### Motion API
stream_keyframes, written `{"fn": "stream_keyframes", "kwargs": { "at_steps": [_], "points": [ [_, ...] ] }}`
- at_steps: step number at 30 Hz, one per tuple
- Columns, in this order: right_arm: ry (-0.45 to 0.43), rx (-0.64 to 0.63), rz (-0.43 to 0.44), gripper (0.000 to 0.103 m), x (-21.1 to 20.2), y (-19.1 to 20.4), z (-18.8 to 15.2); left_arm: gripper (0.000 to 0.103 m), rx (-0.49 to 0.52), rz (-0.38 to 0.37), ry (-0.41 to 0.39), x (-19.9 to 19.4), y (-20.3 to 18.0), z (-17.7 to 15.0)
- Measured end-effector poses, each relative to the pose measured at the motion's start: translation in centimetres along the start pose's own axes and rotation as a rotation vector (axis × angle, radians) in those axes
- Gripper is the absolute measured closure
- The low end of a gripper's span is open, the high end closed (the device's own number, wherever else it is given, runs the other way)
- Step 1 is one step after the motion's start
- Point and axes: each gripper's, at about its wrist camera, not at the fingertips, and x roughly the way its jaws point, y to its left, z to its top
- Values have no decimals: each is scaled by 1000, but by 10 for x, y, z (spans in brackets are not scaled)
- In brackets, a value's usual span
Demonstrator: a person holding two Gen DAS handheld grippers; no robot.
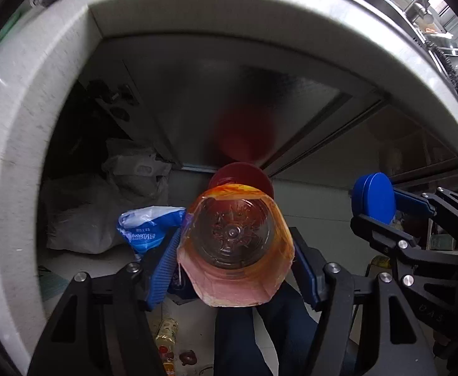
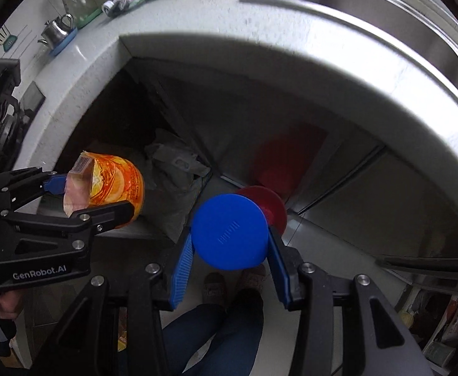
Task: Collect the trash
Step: 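Carry the orange cup and blue cap down over the red bin, then open both tools to drop the cup and cap into the red bin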
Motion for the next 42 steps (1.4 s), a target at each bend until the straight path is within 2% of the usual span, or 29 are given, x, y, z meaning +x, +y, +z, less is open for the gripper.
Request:
{"fn": "stream_keyframes", "kwargs": {
  "at_steps": [8, 13, 19, 23, 30, 38, 42],
  "points": [
    [65, 12, 4, 60, 150, -21, -7, 38, 13, -1, 65, 146, 17, -5],
    [67, 24, -10, 60, 235, -36, -8, 38, 29, 7, 75, 237, 26, -4],
    [69, 7, -19, 60, 317, -55, -22, 38, 77, 5, 94, 329, 28, -5],
    [86, 7, -6, 60, 366, -63, -28, 38, 107, -25, 109, 380, 28, -2],
    [102, 1, 14, 60, 405, -72, -40, 38, 131, -11, 150, 439, 27, 0],
    [105, -10, 19, 60, 430, -73, -42, 37, 111, -18, 127, 451, 32, 4],
    [91, -34, -8, 60, 428, -76, -45, 29, 119, -9, 113, 450, 36, 3]
  ]
}}
